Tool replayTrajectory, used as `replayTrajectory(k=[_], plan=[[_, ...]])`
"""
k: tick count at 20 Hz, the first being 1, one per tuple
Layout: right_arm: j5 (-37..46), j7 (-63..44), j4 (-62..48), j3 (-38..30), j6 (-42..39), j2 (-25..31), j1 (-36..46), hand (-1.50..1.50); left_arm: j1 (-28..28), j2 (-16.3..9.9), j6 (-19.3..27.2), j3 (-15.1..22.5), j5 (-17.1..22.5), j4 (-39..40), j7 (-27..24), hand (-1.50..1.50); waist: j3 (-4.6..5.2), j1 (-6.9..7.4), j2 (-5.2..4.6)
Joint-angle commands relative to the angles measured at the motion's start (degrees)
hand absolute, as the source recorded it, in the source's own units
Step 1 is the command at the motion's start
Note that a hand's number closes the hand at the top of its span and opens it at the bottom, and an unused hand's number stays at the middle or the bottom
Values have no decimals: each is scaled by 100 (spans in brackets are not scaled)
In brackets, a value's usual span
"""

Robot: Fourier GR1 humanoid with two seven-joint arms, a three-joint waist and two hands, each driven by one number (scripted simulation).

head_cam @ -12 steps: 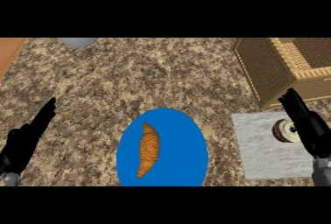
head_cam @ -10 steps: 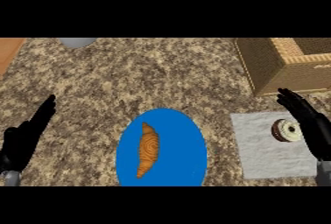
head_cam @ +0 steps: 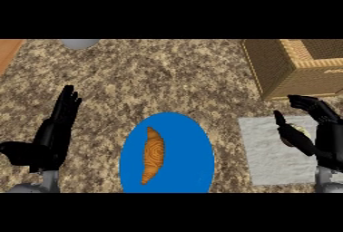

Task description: Pick the cupcake from the placemat and place it in the basket

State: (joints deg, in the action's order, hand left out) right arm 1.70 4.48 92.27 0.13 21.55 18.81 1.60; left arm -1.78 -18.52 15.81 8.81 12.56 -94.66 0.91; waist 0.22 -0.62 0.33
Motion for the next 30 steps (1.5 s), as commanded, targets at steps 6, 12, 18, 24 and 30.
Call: replayTrajectory(k=[6,12,18,24,30], plan=[[2665,-2544,-214,-152,2201,92,-20,-150,6,211,67,-1,97,-206,-48,0,62,-21,-4],[3673,-4549,-84,-299,989,955,-270,-150,105,226,94,38,-40,-70,-225,0,107,-83,-14],[3502,-6351,993,151,-1274,1620,-61,-150,147,398,203,161,-108,-87,-252,0,78,-30,47],[2694,-8420,1995,344,-2923,1667,1206,-150,-107,425,145,246,-106,-184,-40,0,20,158,-5],[2612,-8959,2011,233,-3422,1798,1296,-150,71,488,129,194,-153,-12,-284,0,12,98,-14]])
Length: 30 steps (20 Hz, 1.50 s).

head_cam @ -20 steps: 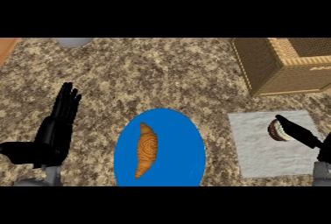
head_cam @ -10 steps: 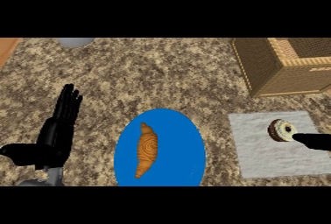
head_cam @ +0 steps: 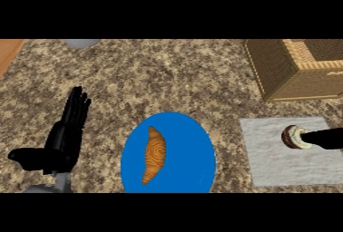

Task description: Pick the cupcake from the placemat and place it in the basket

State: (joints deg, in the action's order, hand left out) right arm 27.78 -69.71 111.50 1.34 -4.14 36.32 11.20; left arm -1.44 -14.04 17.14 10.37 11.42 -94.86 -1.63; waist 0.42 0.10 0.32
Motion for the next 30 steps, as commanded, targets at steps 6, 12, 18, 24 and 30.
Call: replayTrajectory(k=[6,12,18,24,30], plan=[[7,-1549,-156,11,-1017,-126,184,-150,95,107,23,107,-29,-194,139,0,-17,9,2],[246,-1551,-44,2,-900,-488,20,-150,124,7,-183,-156,4,128,-212,0,-27,-20,-21],[721,-1124,-196,111,-670,-948,-103,-150,-60,60,-273,-270,73,104,-83,0,-36,-7,-30],[1228,-968,-356,67,-789,-1207,-150,-150,-79,324,38,0,-271,-49,100,0,-38,-8,-27],[1690,-695,-827,-60,-751,-1599,93,-150,336,169,-404,-213,-65,-64,-267,0,-37,31,-29]])
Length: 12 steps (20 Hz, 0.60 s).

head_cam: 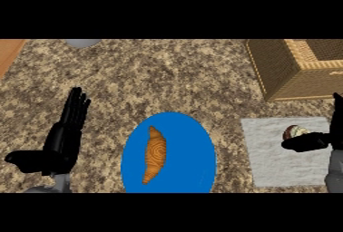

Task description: Pick the cupcake from the placemat and place it in the basket

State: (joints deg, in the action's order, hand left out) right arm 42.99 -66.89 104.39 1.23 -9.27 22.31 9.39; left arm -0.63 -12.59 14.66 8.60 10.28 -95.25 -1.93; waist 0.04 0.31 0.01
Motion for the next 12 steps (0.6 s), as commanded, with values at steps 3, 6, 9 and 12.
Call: replayTrajectory(k=[3,6,9,12], plan=[[276,-860,-117,-183,-251,-340,229,-150,215,224,106,132,-195,-103,-96,0,0,-14,6],[596,-625,-139,-65,-103,-594,-112,-150,-106,55,-1,-61,-47,-253,469,0,-3,-29,7],[755,-429,-603,-160,-5,-752,48,-150,-20,14,-228,-299,-11,175,-113,0,-1,-16,-4],[483,-489,-386,-537,-508,-649,86,-150,-80,274,-4,-56,-217,76,57,0,-1,-45,2]])
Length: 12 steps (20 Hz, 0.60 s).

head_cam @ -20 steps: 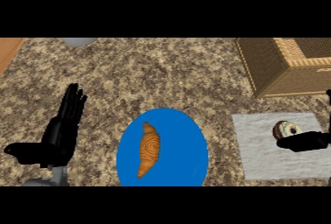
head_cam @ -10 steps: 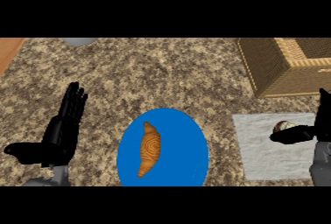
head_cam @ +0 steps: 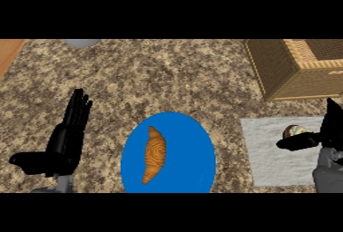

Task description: Pick the cupcake from the placemat and place it in the basket

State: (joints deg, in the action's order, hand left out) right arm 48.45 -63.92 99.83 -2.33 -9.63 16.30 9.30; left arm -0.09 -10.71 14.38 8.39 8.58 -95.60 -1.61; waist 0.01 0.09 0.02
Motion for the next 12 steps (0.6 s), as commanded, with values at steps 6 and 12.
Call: replayTrajectory(k=[6,12], plan=[[-92,-113,-174,-535,-291,-127,-241,-150,-85,176,-67,-99,-153,157,-62,0,0,-20,1],[331,-87,-100,-210,-106,-631,-458,-150,-290,310,-127,-276,-219,395,-54,0,0,-29,0]])
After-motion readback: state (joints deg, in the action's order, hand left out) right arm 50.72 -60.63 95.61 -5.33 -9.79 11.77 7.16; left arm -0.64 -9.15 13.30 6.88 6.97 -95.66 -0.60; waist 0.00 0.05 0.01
